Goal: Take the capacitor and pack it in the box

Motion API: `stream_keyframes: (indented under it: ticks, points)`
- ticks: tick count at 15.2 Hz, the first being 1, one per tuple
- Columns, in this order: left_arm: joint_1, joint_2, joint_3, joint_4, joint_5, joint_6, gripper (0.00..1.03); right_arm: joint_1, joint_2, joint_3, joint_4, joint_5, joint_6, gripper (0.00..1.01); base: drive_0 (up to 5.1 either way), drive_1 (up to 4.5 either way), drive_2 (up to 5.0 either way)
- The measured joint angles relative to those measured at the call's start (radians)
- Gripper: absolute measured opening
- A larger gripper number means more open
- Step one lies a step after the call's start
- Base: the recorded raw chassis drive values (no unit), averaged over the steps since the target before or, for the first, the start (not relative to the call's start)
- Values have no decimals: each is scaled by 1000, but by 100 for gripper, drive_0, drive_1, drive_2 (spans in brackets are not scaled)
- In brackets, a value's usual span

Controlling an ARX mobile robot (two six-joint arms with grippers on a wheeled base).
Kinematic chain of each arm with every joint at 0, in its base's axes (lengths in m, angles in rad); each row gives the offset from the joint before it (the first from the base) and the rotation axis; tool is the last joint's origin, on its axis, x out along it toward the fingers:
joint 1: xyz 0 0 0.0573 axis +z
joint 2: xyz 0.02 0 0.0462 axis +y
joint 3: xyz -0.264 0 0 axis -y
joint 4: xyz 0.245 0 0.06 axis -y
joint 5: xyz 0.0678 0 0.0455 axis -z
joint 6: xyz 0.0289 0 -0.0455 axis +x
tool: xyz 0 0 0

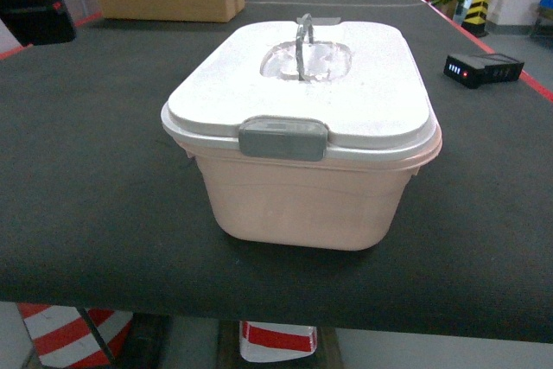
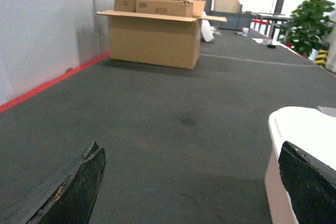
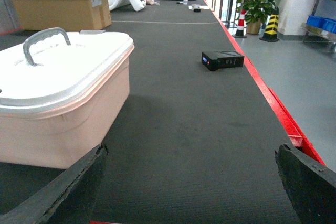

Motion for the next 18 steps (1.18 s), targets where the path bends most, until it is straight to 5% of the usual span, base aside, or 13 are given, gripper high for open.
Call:
stream_keyframes:
  ticks: [3, 4, 12, 13, 14, 18]
  points:
    - [-5, -21, 11, -72, 36, 12, 94, 0, 0, 0, 0, 0, 0, 98, 0, 0, 0]
    - [15, -86, -17, -182, 99, 13, 83, 0, 0, 0, 0, 1, 0, 98, 0, 0, 0]
    - [120, -475, -379, -230, 206, 14, 2, 0, 0, 0, 0, 0, 0, 98, 0, 0, 0]
    - [170, -523, -407, -254, 265, 15, 2, 0, 0, 0, 0, 0, 0, 98, 0, 0, 0]
    - [190, -576, -430, -283, 264, 15, 2, 0, 0, 0, 0, 1, 0, 98, 0, 0, 0]
    - [185, -657, -504, -284, 273, 15, 2, 0, 0, 0, 0, 0, 0, 98, 0, 0, 0]
